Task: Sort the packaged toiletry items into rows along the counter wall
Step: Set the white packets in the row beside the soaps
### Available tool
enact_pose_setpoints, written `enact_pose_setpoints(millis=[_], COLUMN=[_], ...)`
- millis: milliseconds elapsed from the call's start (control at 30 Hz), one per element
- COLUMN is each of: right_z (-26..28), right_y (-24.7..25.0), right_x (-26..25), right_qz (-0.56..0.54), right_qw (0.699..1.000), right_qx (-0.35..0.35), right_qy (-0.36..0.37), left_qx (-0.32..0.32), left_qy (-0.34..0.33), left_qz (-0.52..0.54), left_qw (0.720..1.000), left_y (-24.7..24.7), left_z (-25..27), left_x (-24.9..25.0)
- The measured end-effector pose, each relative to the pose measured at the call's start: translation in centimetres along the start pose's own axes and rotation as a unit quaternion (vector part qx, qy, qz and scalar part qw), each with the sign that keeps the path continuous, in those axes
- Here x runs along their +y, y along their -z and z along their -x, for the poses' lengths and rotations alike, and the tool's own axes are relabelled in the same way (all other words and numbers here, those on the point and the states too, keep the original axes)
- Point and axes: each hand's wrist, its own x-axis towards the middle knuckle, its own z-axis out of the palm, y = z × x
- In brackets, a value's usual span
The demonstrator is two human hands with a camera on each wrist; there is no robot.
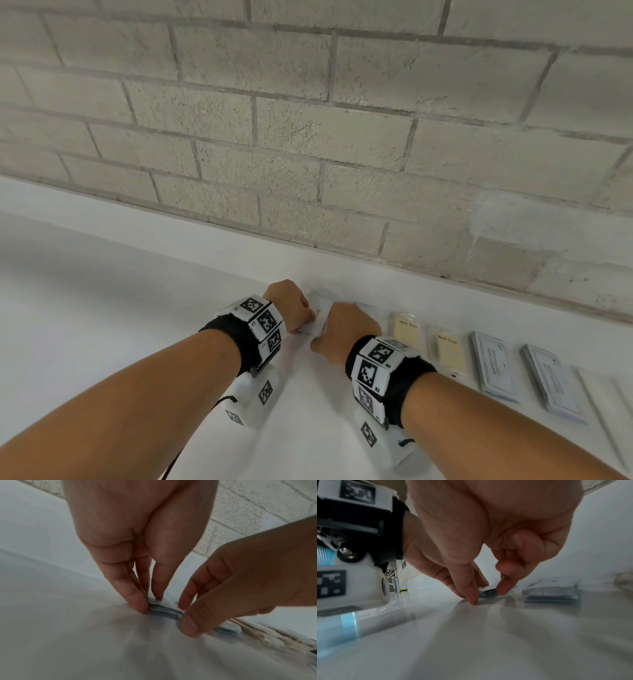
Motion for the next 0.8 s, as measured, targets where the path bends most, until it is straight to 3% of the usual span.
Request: enact_pose_setpoints(millis=[433, 633, 800], right_z=[-0.3, -0.1, -0.3], right_y=[0.1, 0.2, 0.3], right_x=[-0.1, 0.3, 0.4], right_qz=[0.045, 0.049, 0.053], right_qw=[0.999, 0.999, 0.998], right_qx=[0.006, 0.013, 0.009], right_qy=[0.021, 0.012, 0.010], left_qx=[-0.006, -0.043, -0.024], left_qy=[-0.001, -0.021, -0.020], left_qz=[0.018, 0.096, 0.095], left_qw=[1.000, 0.994, 0.995], left_y=[-0.6, -1.1, -1.3], left_z=[-1.3, -1.8, -1.8], left_x=[-0.1, -0.6, -0.7])
